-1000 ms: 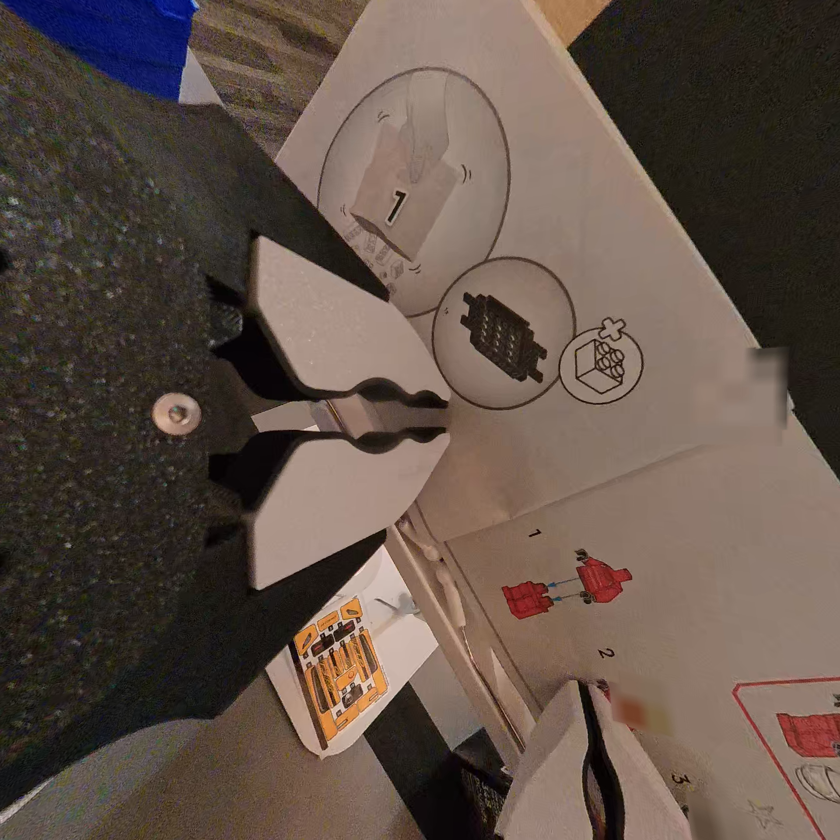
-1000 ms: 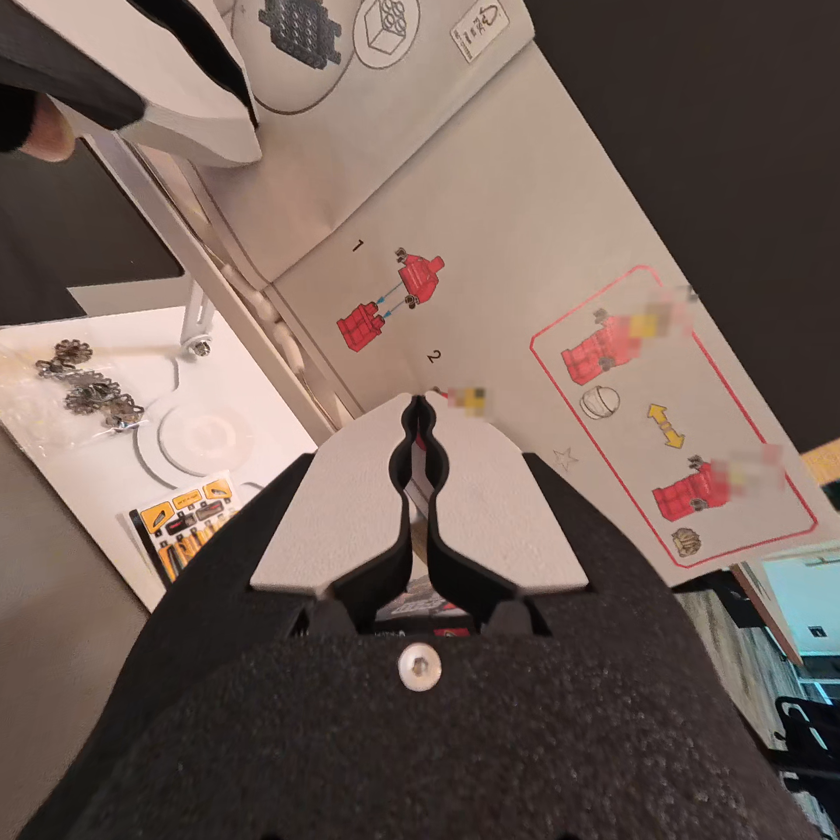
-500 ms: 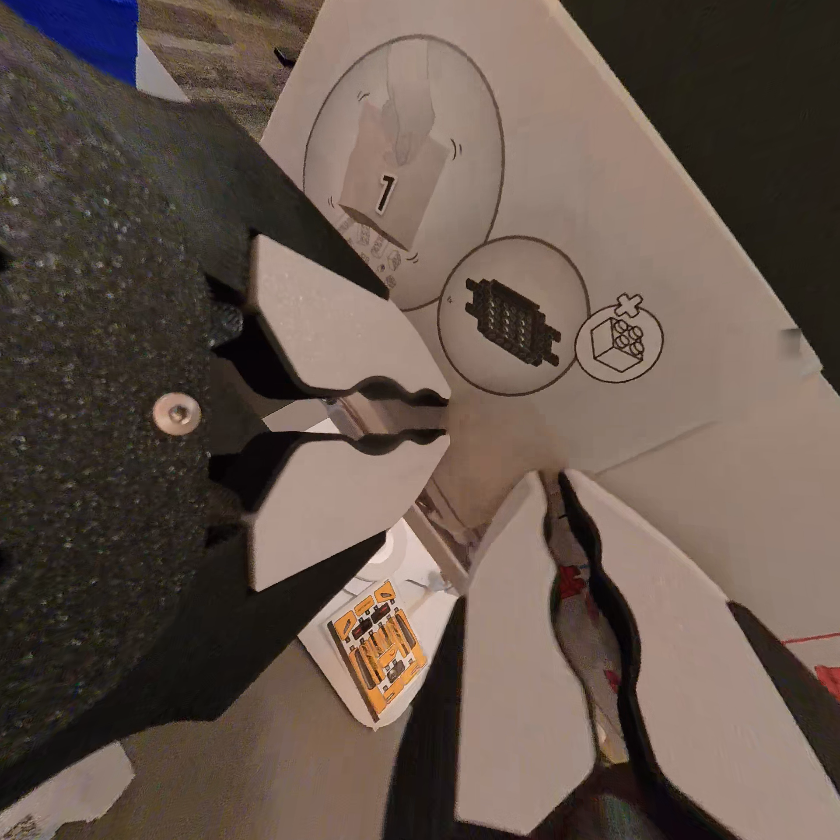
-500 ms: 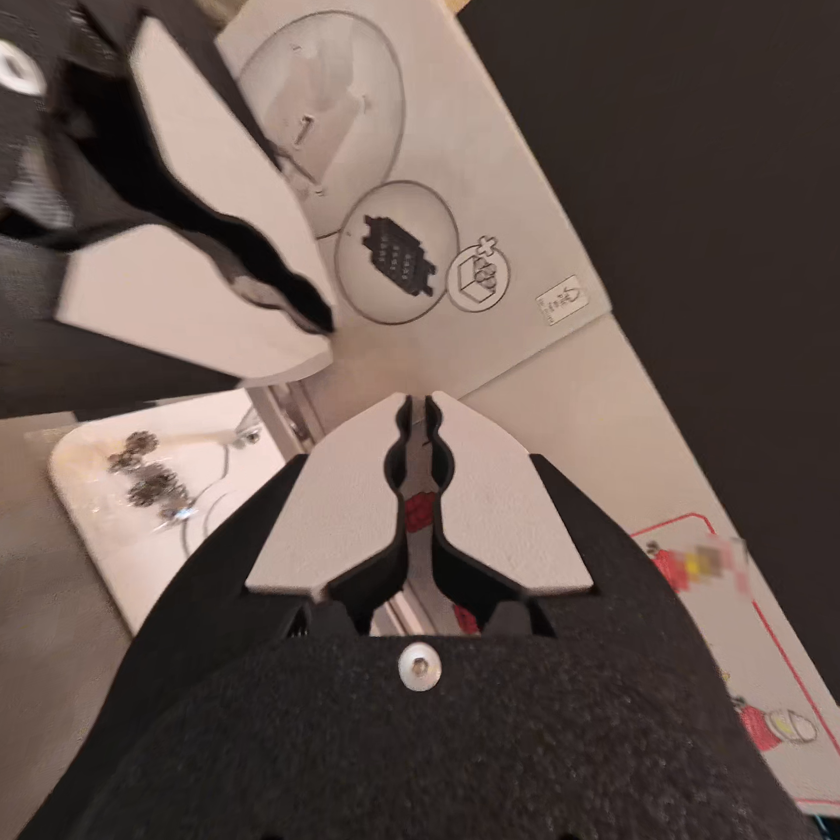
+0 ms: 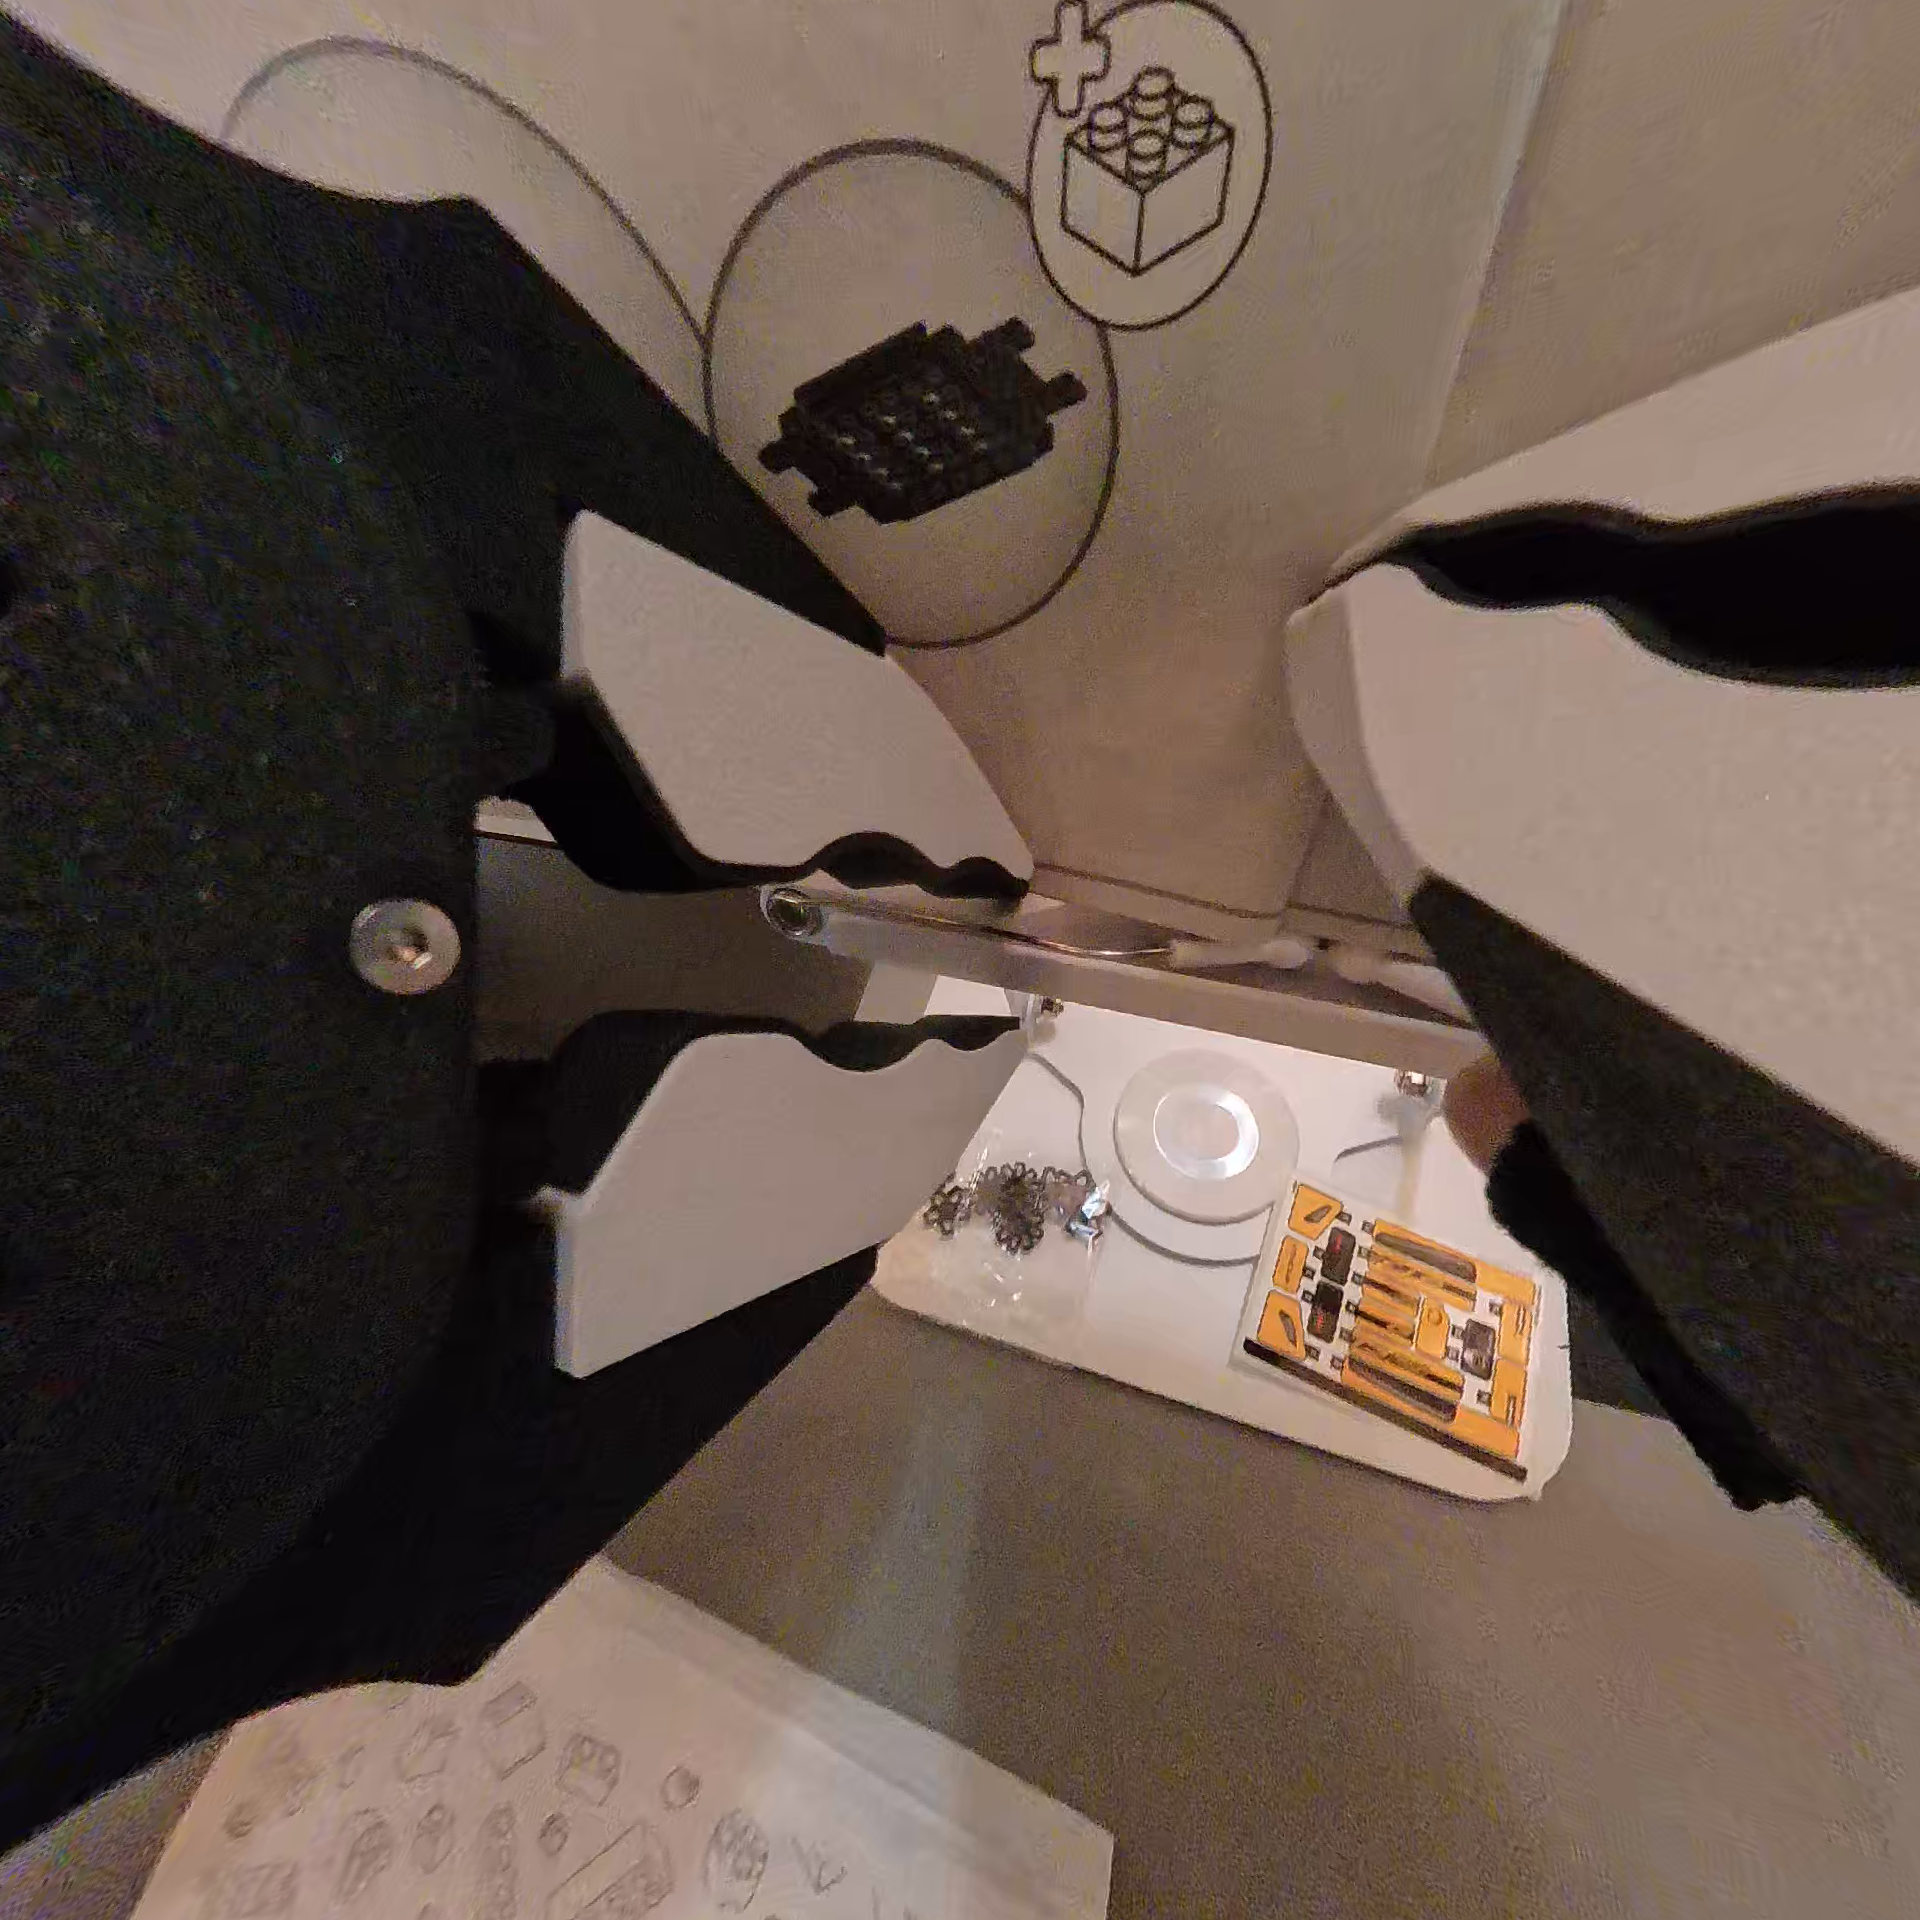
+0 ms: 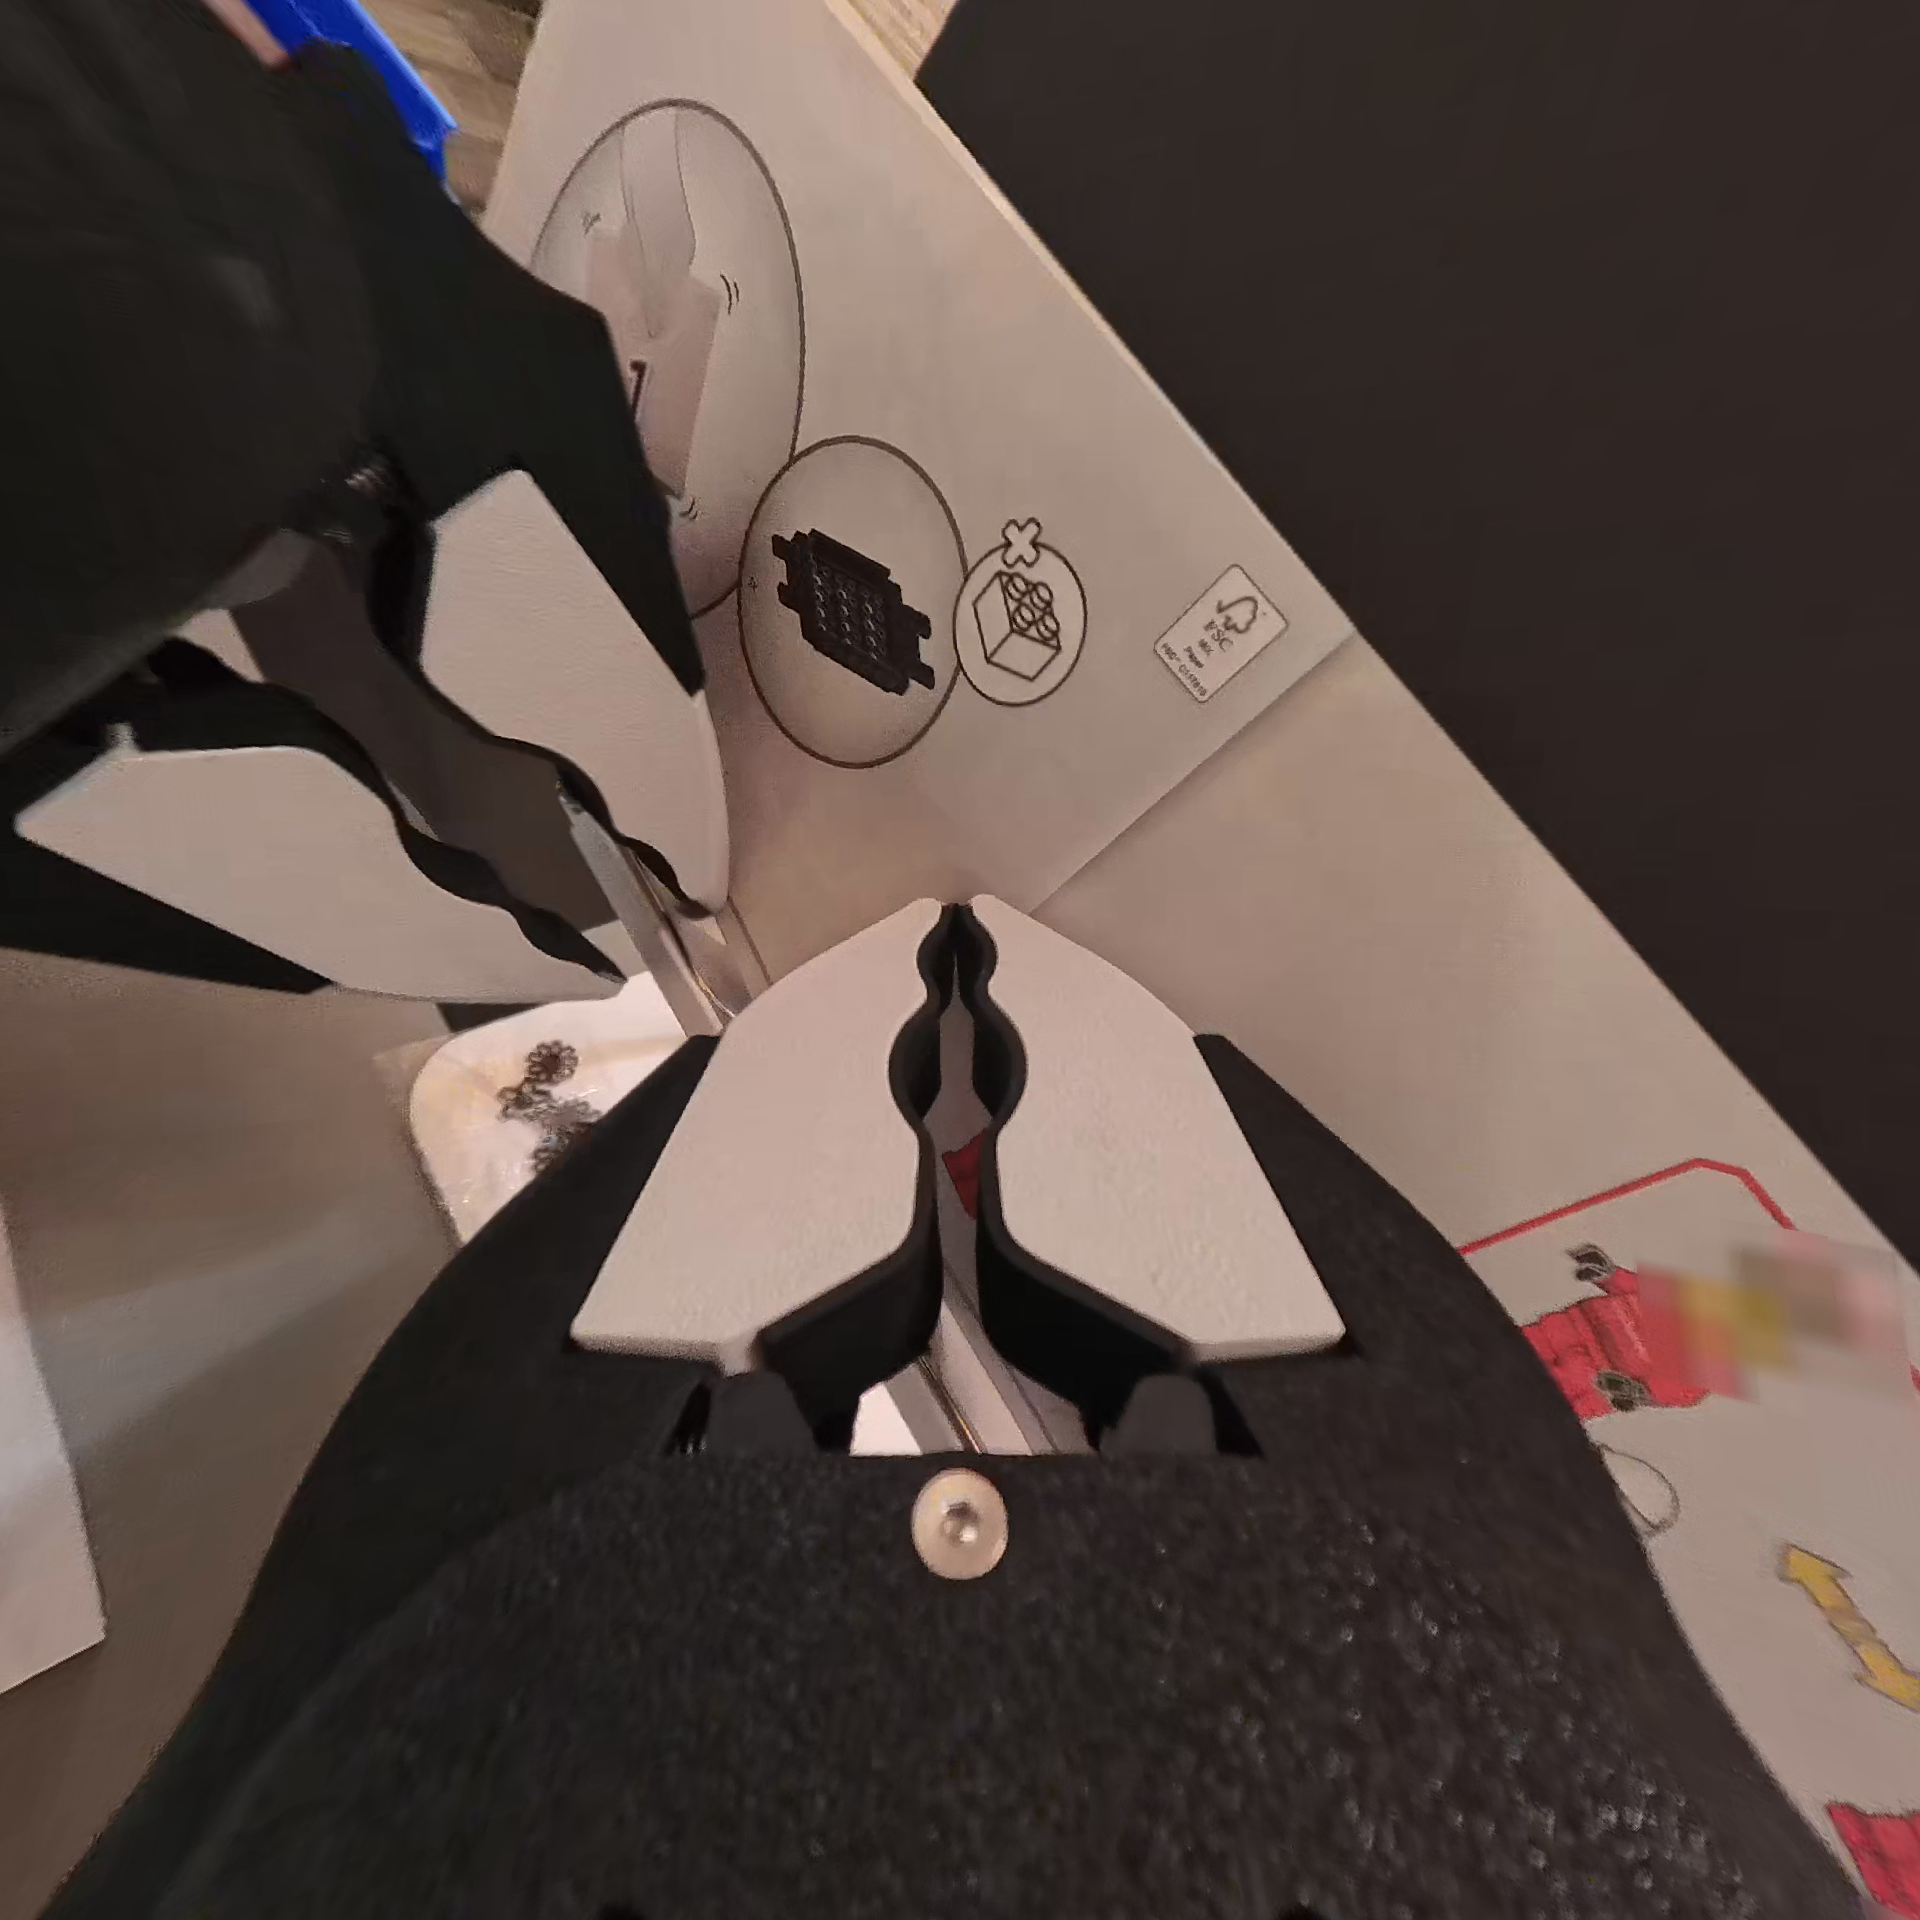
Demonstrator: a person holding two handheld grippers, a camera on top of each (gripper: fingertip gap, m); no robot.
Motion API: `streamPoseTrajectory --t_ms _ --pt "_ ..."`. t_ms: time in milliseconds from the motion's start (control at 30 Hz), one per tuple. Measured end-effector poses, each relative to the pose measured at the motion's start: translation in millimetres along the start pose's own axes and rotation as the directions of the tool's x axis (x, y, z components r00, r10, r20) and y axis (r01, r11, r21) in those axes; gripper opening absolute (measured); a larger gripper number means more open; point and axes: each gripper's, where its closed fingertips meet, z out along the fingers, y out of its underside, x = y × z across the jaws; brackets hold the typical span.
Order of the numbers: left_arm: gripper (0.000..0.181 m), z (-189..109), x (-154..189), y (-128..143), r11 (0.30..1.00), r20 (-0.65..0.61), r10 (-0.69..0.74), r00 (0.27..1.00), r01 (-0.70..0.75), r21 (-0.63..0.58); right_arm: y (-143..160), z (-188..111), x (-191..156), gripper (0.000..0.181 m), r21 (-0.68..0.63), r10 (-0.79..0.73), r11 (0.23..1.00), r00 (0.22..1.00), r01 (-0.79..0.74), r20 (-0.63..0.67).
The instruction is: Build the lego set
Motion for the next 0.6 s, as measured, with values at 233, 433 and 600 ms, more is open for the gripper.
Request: streamPoseTrajectory --t_ms 233,433,600 --pt "0.014 -1 -2 0 1.0 -0.14 0.029 0.99 -0.029 0.007 0 0 -1 0.0 0.013 0.033 0.999 0.998 -0.034 0.05" --pt "0.005 -2 8 -10 0.993 -0.204 0.115 0.972 -0.105 0.06 1 0 0 0.0 0.015 0.039 0.999 0.997 -0.04 0.066" --pt "0.003 2 12 -17 0.994 -0.243 0.109 0.964 -0.102 0.043 1 -1 0 0.0 0.024 0.068 0.997 0.994 -0.07 0.081"
